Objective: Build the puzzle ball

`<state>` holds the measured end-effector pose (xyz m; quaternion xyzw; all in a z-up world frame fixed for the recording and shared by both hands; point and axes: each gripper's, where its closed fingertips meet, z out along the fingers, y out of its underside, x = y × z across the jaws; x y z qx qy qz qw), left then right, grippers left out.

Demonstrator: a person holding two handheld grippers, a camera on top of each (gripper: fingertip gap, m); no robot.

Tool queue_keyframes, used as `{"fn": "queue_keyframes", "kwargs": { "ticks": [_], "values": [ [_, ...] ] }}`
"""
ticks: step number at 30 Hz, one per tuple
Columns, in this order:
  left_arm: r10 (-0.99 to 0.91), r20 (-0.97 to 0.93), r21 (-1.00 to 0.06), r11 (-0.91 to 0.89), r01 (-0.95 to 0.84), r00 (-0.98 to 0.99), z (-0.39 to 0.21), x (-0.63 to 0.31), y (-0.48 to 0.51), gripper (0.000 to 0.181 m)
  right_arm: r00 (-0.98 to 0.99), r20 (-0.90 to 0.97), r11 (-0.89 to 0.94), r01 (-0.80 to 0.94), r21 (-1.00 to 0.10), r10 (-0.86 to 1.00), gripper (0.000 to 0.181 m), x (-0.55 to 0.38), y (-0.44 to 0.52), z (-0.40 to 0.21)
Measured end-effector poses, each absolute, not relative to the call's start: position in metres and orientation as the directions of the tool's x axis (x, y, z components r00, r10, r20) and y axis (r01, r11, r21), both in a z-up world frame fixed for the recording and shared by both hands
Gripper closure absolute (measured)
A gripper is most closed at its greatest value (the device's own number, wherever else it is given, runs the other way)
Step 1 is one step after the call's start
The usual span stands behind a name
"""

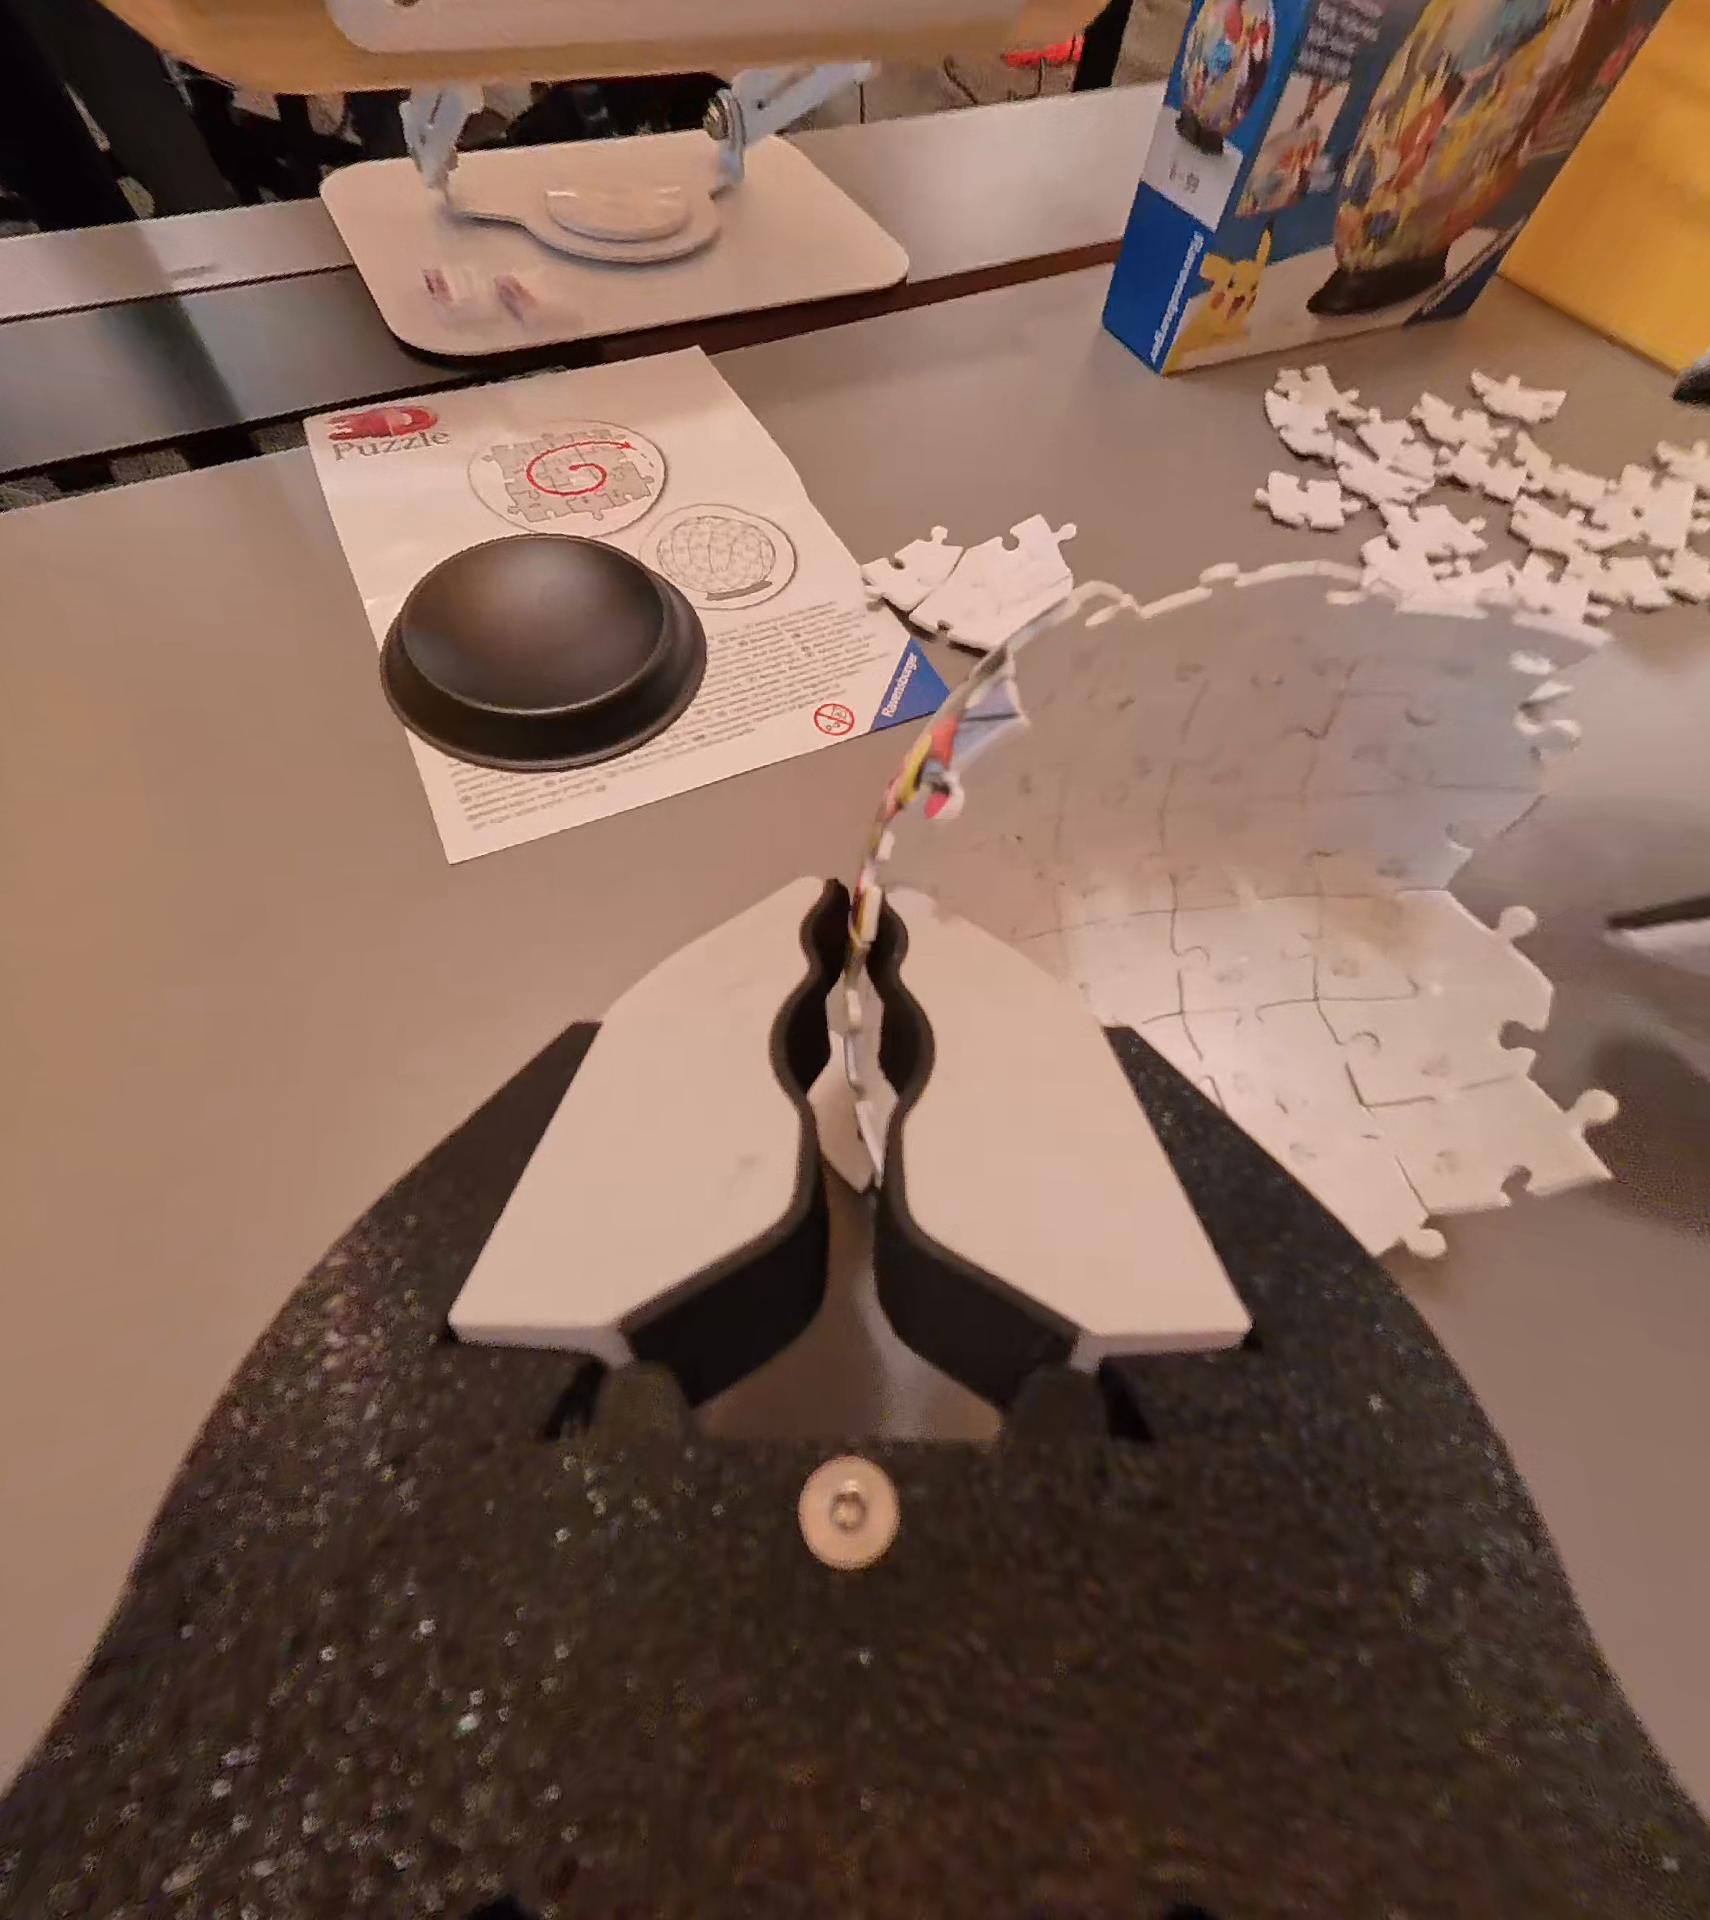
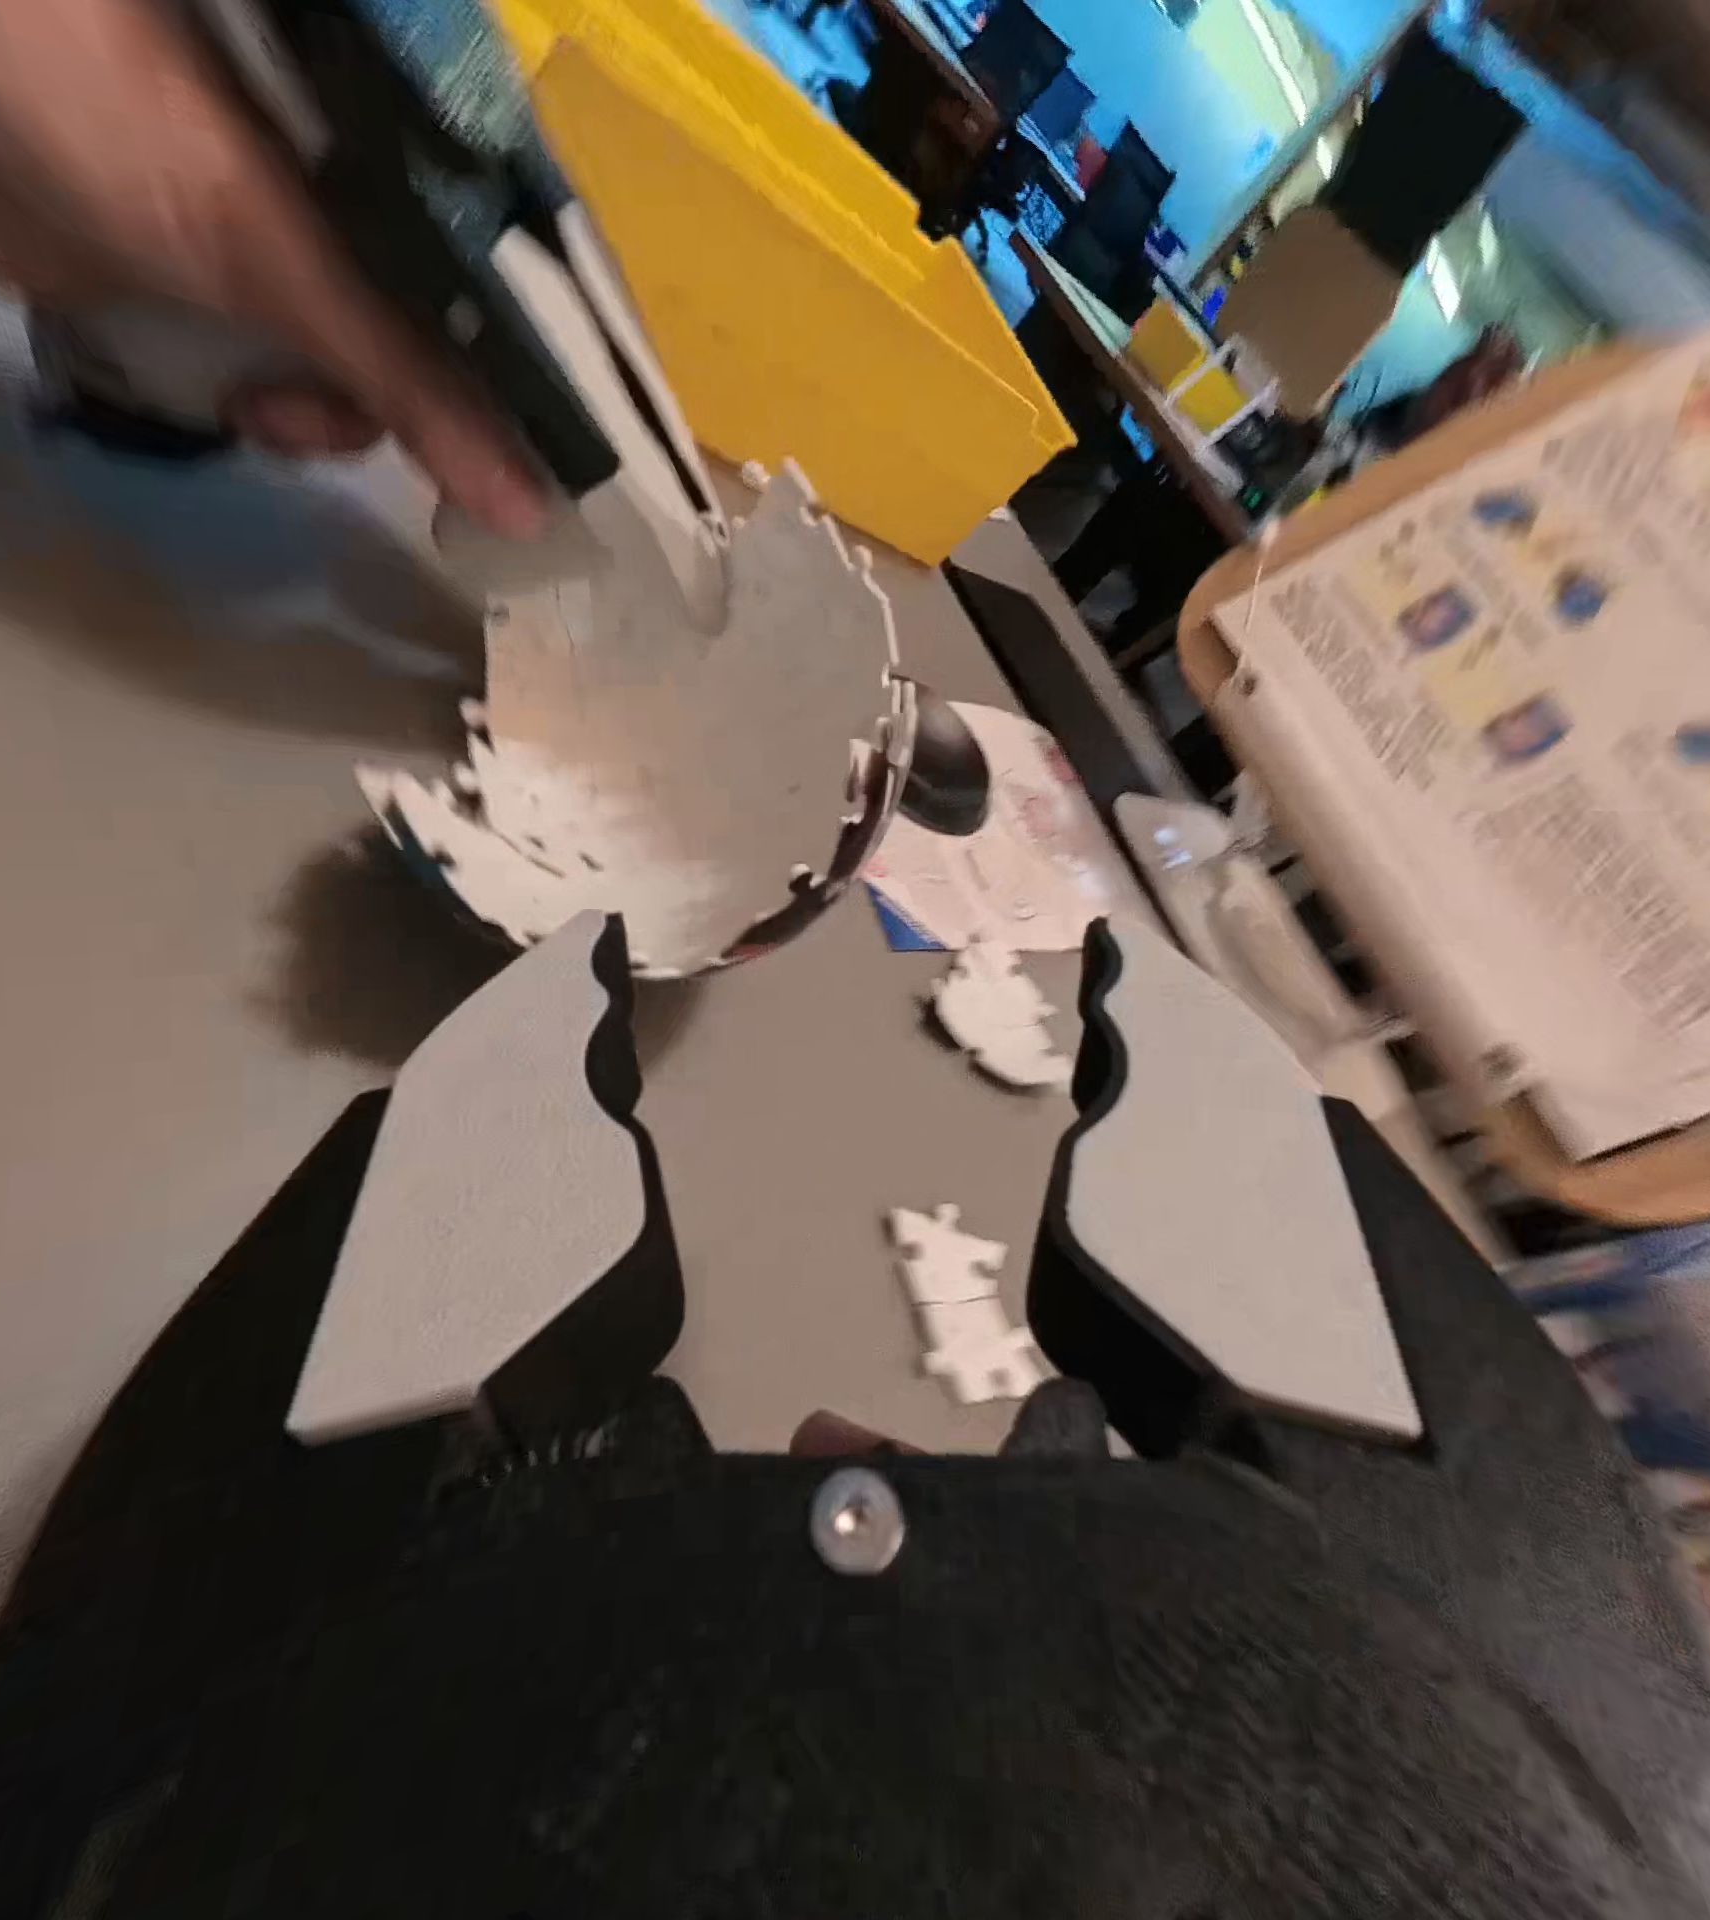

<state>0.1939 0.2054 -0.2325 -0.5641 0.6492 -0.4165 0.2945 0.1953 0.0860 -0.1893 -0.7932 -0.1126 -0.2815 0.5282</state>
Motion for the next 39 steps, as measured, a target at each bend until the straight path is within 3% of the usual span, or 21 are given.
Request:
{"fn": "queue_keyframes", "kwargs": {
  "ticks": [2, 4, 6, 10, 18, 28, 34, 37, 39],
  "values": [
    [-0.982, 0.104, -0.881, -0.017, -0.473, -0.158, -0.233, 0.193, 0.207, 0.178, 0.916, 0.343, -0.346, 0.259, -0.902, -0.207, 0.100, 0.194, 0.085, -0.187],
    [-0.986, 0.114, -0.889, -0.047, -0.456, -0.121, -0.234, 0.192, 0.208, 0.178, 0.949, 0.190, -0.312, 0.106, -0.944, -0.253, 0.108, 0.192, 0.088, -0.191],
    [-0.988, 0.130, -0.895, -0.080, -0.439, -0.084, -0.234, 0.192, 0.210, 0.178, 0.940, 0.140, -0.334, 0.029, -0.942, -0.312, 0.114, 0.196, 0.092, -0.203],
    [-0.993, 0.117, -0.909, -0.096, -0.405, -0.027, -0.231, 0.189, 0.212, 0.178, 0.914, 0.102, -0.329, -0.036, -0.944, -0.392, 0.145, 0.204, 0.103, -0.217],
    [-0.998, 0.055, -0.935, -0.059, -0.350, 0.021, -0.223, 0.187, 0.210, 0.178, 0.852, 0.244, -0.355, 0.074, -0.932, -0.463, 0.170, 0.216, 0.106, -0.213],
    [-0.998, 0.030, -0.950, -0.043, -0.310, 0.047, -0.218, 0.187, 0.211, 0.178, 0.810, 0.332, -0.373, 0.153, -0.915, -0.483, 0.177, 0.212, 0.103, -0.210],
    [-0.999, 0.031, -0.945, -0.032, -0.325, 0.007, -0.219, 0.186, 0.204, 0.177, 0.763, 0.479, -0.407, 0.309, -0.860, -0.434, 0.177, 0.209, 0.097, -0.206],
    [-0.999, 0.032, -0.938, -0.016, -0.347, -0.042, -0.222, 0.183, 0.198, 0.169, 0.711, 0.566, -0.422, 0.400, -0.813, -0.417, 0.177, 0.205, 0.094, -0.198],
    [-0.998, 0.024, -0.930, 0.000, -0.368, -0.059, -0.225, 0.178, 0.196, 0.152, 0.659, 0.630, -0.447, 0.456, -0.769, -0.411, 0.177, 0.204, 0.093, -0.195]
  ]
}}
